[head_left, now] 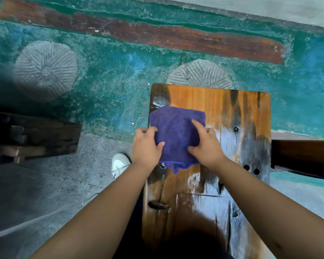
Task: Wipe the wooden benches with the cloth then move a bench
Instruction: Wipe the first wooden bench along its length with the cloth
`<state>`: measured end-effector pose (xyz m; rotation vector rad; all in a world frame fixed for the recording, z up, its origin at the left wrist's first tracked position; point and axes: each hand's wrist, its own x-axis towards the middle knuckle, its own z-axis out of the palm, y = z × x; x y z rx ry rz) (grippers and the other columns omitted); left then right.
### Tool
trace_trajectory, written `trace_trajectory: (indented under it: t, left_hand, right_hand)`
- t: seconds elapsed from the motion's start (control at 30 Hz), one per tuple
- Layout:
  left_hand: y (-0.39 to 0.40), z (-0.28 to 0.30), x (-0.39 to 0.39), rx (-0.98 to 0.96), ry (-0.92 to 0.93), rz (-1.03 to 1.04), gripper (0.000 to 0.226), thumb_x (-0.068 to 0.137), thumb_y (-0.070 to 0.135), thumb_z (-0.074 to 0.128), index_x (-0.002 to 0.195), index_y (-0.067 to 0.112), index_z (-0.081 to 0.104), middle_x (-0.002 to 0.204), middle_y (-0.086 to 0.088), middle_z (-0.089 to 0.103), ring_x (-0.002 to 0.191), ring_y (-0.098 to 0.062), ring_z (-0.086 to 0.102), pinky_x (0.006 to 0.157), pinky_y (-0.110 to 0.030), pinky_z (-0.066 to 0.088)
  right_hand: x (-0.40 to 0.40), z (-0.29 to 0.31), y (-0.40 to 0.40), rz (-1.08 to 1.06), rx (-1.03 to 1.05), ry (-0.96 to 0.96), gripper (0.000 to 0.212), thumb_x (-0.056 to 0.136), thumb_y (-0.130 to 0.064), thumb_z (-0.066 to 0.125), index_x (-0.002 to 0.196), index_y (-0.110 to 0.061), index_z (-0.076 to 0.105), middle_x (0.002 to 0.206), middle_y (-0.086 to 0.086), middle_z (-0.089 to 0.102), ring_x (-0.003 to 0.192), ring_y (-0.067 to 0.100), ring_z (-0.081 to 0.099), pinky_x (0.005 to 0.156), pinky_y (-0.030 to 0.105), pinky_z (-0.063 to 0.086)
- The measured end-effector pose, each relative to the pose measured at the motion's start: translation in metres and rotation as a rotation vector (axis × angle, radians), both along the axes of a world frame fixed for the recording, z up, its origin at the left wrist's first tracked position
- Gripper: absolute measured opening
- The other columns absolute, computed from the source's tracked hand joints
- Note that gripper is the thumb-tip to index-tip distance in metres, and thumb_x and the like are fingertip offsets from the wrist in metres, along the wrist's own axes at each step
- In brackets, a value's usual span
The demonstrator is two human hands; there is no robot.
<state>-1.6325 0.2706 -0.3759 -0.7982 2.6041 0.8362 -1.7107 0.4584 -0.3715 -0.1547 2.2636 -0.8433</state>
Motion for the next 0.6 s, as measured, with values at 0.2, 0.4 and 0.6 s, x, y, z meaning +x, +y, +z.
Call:
trace_trajectory:
  t: [0.2,0.4,0.6]
  left_hand:
    - [-0.015,0.030,-0.012,0.219,-0.134,-0.183,0.017,0.084,0.003,0.051,0.081,0.019,0.047,0.089,-0.018,0.060,0.084,-0.038,0.059,0.076,-0.045,0.048]
    - [-0.093,0.085,-0.009,0.764,-0.208,0.070,0.043,0.078,-0.011,0.050,0.088,0.030,0.049,0.083,-0.004,0.053,0.068,-0.019,0.050,0.056,-0.027,0.038]
    - [-0.195,0.170,-0.039,0.655,-0.121,-0.062,0.054,0.076,-0.005,0.059,0.120,0.026,0.058,0.103,0.000,0.066,0.095,-0.021,0.063,0.076,-0.027,0.048]
  right_hand:
    - [0.000,0.030,-0.018,-0.338,-0.139,-0.358,0.074,0.075,0.014,0.058,0.140,-0.019,0.041,0.130,0.011,0.049,0.099,0.026,0.057,0.074,0.037,0.051]
    - [0.001,0.105,-0.057,-0.434,-0.217,-0.435,0.068,0.067,0.023,0.051,0.127,-0.008,0.050,0.104,0.013,0.062,0.076,0.013,0.068,0.057,0.027,0.051]
    - [-0.014,0.201,-0.148,-0.209,-0.119,-0.144,0.066,0.071,0.017,0.060,0.128,-0.017,0.055,0.108,0.006,0.069,0.100,0.018,0.065,0.080,0.015,0.046]
